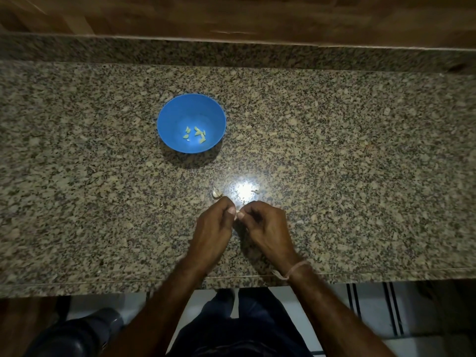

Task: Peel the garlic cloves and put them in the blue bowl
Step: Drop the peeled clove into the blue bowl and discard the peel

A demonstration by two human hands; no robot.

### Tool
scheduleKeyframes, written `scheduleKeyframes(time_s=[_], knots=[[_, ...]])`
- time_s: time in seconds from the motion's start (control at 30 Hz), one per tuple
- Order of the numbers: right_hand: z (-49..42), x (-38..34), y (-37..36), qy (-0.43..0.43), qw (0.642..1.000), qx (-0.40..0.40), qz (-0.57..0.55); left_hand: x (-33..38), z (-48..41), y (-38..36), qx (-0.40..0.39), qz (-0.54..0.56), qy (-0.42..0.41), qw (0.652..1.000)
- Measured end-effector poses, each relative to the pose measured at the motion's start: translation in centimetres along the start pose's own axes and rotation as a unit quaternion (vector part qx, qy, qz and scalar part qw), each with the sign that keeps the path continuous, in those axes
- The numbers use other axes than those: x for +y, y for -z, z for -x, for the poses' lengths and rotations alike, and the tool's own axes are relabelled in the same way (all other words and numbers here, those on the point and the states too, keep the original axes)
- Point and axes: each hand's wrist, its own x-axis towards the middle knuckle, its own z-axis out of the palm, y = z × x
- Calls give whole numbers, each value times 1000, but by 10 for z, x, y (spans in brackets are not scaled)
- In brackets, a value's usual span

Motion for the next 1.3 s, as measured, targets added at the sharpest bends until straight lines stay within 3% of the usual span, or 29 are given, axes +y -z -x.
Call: scheduleKeyframes(time_s=[0.23,0.5,0.73,0.8,0.9,0.97,1.07,1.1,1.2,1.23,1.3], knots=[[-3,3,1,75,992,-35,90,-1,0,-3,-22,-36,21,999],[-5,-2,1,-72,992,-14,-101,5,-1,-2,3,28,16,999],[-9,1,3,-97,985,-101,-102,1,-5,-4,0,-38,-23,999],[-10,-3,2,-73,989,-94,-86,2,-7,-5,-6,-14,22,1000],[-8,-7,1,20,995,-73,64,5,-11,-4,-29,105,138,984],[-8,-4,-1,29,993,-53,106,5,-10,-6,-7,60,102,993],[-9,-11,-6,-76,994,-66,50,3,-7,-6,32,-28,35,998],[-10,-10,-7,-105,992,-62,7,2,-9,-6,30,-22,42,998],[-6,-9,-8,-70,997,-34,29,-2,-14,-8,4,99,144,985],[-5,-7,-6,-76,996,-33,34,-2,-13,-8,6,93,141,986],[-6,-7,-8,-87,995,-36,18,-2,-8,-8,39,-26,59,997]])
